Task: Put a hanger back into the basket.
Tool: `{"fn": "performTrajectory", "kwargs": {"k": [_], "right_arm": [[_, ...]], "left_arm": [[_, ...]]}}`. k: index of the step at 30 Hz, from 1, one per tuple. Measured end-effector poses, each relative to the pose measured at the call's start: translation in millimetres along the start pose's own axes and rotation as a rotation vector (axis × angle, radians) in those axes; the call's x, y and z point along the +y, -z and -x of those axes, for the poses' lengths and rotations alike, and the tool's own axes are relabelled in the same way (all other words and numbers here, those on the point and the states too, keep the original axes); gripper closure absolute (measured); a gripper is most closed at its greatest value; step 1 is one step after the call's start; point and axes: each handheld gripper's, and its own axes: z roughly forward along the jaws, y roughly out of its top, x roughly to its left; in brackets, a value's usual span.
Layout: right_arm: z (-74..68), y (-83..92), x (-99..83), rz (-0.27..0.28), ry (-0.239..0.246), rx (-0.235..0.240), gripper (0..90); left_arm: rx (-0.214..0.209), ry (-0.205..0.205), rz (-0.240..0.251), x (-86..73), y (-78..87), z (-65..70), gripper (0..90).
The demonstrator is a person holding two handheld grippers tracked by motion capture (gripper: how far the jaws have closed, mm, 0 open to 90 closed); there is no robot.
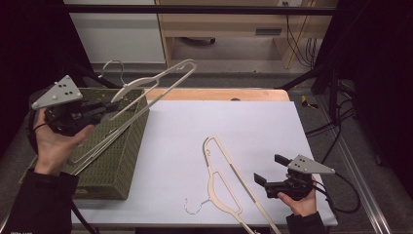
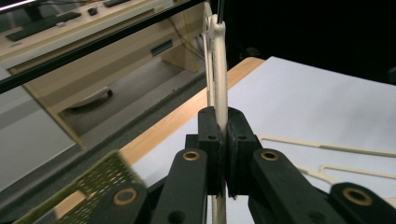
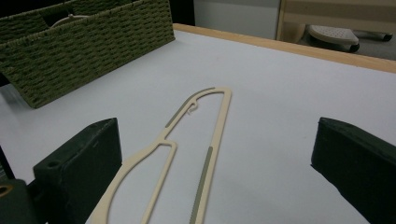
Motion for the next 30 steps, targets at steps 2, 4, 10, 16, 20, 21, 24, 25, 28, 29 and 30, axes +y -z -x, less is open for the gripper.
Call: {"fn": "performTrajectory", "kwargs": {"k": [2, 4, 10, 16, 20, 21, 24, 25, 28, 29, 30], "right_arm": [[-0.2, -0.2, 0.1, 0.003, -0.003, 0.0, 2.2], [-0.1, -0.3, 0.1, 0.002, -0.004, -0.001, 2.3], [-0.2, -0.7, -0.2, -0.007, -0.001, 0.006, 2.3], [0.2, -1.3, -0.7, -0.01, 0.01, 0.009, 2.3], [0.1, -1.7, -0.9, -0.013, 0.01, 0.009, 2.4], [0.0, -2.0, -0.9, -0.011, 0.007, 0.007, 2.4], [0.1, -2.2, -1.0, -0.011, 0.011, 0.006, 2.4], [0.1, -1.8, -1.0, -0.014, 0.013, 0.008, 2.4], [0.3, -1.8, -1.1, -0.014, 0.015, 0.007, 2.4], [0.1, -2.0, -1.1, -0.013, 0.012, 0.006, 2.4], [0.0, -2.2, -1.1, -0.013, 0.011, 0.006, 2.4]], "left_arm": [[0.016, 0.002, -0.012, -3.2, 2.8, -9.9, 86.3], [0.033, 0.003, -0.019, -8.0, 5.8, -19.1, 86.2], [0.079, 0.015, -0.067, -33.3, 11.3, -44.9, 86.3], [0.11, 0.023, -0.098, -52.6, 13.1, -58.2, 86.3], [0.125, 0.03, -0.126, -70.4, 15.1, -67.7, 86.2], [0.128, 0.028, -0.129, -73.7, 15.4, -69.0, 86.2], [0.135, 0.029, -0.139, -80.4, 15.8, -71.7, 86.2], [0.145, 0.023, -0.154, -87.1, 16.3, -74.3, 86.2], [0.159, 0.022, -0.172, -97.3, 17.8, -77.9, 86.2], [0.163, 0.022, -0.174, -100.5, 18.3, -78.7, 86.2], [0.163, 0.022, -0.174, -100.5, 18.3, -78.7, 86.2]]}}
